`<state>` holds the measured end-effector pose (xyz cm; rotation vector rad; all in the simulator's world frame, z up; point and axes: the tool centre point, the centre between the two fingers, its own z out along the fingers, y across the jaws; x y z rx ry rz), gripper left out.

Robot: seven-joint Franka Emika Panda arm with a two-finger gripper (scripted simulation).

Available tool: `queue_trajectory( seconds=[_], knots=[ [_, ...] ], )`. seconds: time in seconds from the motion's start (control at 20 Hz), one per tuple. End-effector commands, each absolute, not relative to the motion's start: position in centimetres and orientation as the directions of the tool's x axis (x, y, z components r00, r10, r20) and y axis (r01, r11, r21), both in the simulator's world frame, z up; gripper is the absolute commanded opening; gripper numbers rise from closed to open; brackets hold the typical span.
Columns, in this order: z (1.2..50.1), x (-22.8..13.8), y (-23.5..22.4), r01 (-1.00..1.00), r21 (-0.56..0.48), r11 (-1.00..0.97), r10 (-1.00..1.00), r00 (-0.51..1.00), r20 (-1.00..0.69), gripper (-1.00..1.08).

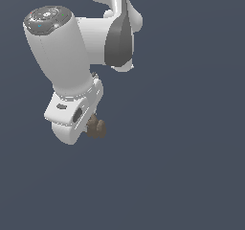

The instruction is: Pick up the object and move it to a goal position.

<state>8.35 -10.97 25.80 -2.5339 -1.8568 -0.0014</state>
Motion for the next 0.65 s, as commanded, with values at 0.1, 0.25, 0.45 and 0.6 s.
queue_trajectory(
  seconds=[0.1,0.25,0.45,0.6],
  knots=[
    [27.0,9.3,-11.3,0.954,0.0,-0.301,0.954,0.301,0.001,-1.0],
    [27.5,9.7,-11.4,0.954,0.0,-0.301,0.954,0.301,0.001,-1.0],
    [27.9,10.0,-11.5,0.954,0.0,-0.301,0.954,0.301,0.0,-1.0],
    [27.9,10.1,-11.6,0.954,0.0,-0.301,0.954,0.301,0.0,-1.0]
  ],
)
